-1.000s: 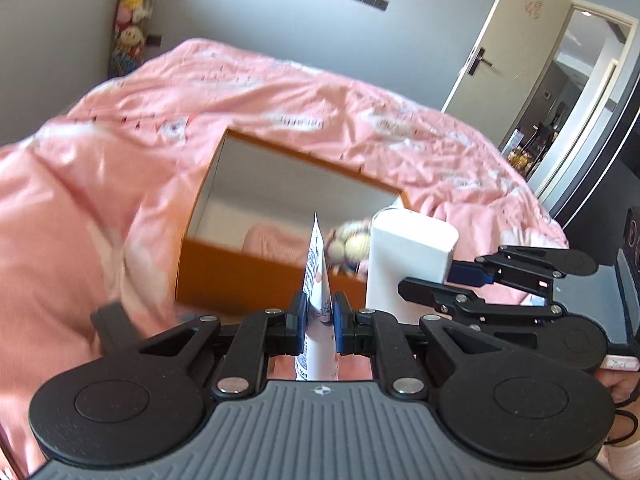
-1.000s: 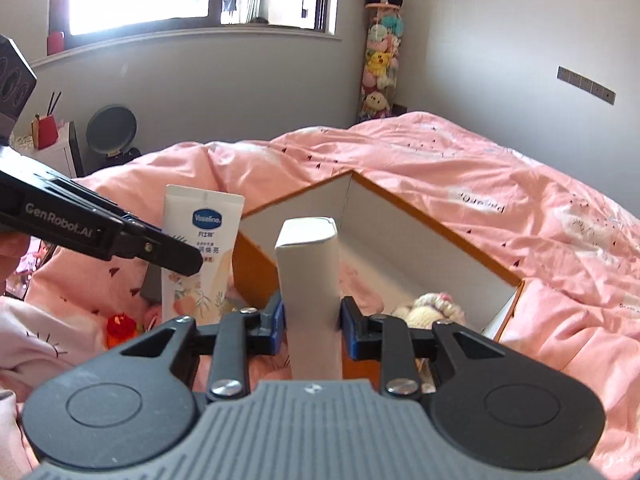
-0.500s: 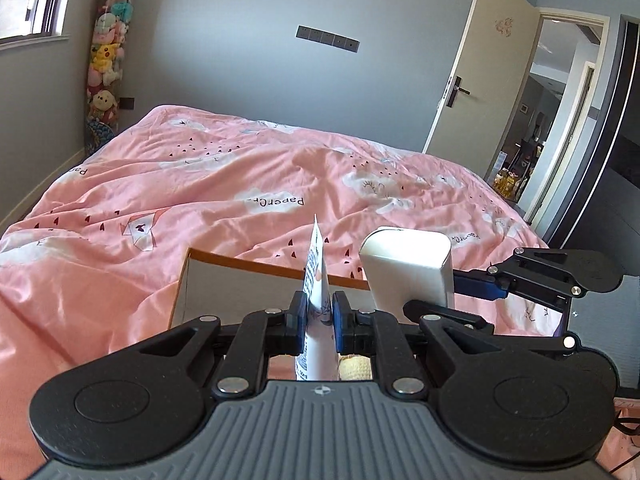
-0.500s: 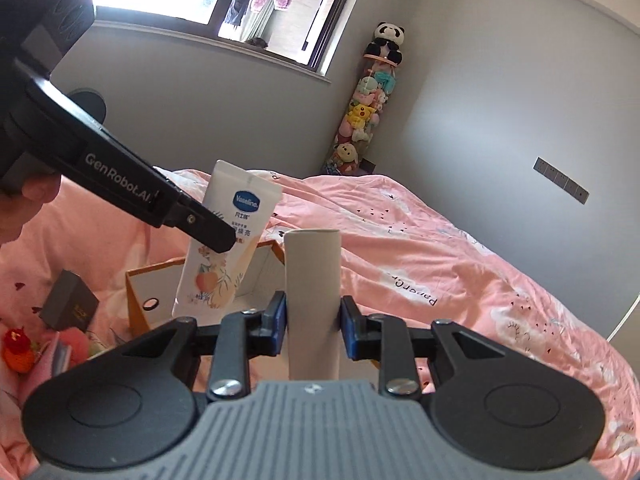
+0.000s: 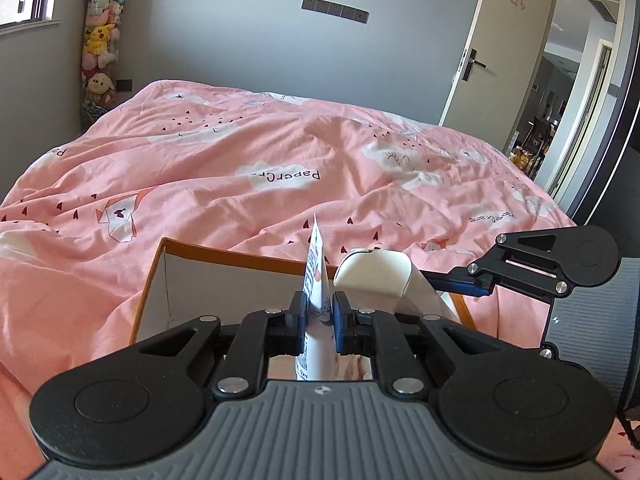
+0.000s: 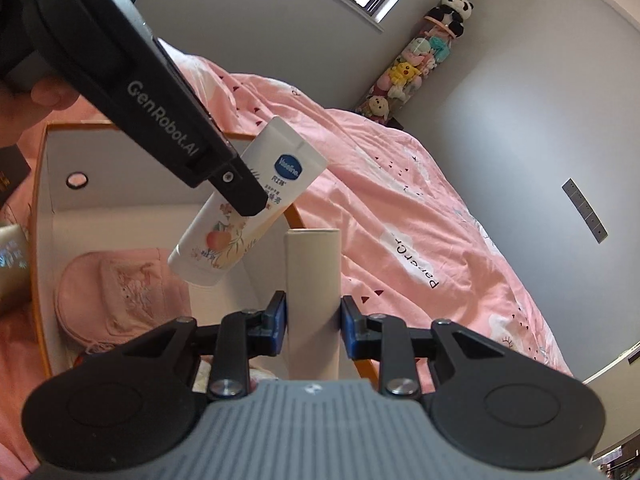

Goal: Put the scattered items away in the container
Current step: 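Lift the Vaseline tube and white case toward the shoebox with both grippers, then open both grippers to drop the Vaseline tube and white case in the box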

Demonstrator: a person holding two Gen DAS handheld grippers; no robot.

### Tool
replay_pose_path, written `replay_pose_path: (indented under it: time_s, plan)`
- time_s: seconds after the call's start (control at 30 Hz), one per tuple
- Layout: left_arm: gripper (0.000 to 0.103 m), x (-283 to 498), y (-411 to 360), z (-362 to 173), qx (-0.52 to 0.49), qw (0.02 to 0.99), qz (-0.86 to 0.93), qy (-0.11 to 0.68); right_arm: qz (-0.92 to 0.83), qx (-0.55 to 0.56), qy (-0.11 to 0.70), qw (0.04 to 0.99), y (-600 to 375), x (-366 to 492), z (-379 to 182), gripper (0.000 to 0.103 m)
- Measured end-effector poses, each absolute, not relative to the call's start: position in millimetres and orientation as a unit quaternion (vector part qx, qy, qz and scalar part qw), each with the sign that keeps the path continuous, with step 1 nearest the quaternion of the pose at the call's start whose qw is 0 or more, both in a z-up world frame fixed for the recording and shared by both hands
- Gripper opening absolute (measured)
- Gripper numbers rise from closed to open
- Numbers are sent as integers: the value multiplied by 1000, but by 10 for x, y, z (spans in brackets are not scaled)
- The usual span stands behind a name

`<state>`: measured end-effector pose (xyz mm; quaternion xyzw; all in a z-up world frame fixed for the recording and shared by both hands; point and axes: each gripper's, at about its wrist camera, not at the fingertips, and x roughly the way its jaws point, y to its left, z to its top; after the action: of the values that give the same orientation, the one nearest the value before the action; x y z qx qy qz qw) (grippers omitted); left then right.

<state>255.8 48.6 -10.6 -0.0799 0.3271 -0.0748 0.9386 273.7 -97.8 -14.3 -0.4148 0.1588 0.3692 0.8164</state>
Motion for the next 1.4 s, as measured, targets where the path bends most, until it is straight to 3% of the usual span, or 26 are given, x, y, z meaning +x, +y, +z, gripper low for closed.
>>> replay_pose_path:
  time_s: [0.53, 1.4]
  plan:
    - [15, 2825, 495, -573, -95, 929, -50, 355, 375, -454, 191, 785, -738, 3014, -676, 31]
    - [15, 2998, 165, -623, -76, 921, -39, 380, 360, -379, 224, 822, -981, 2991, -634, 33]
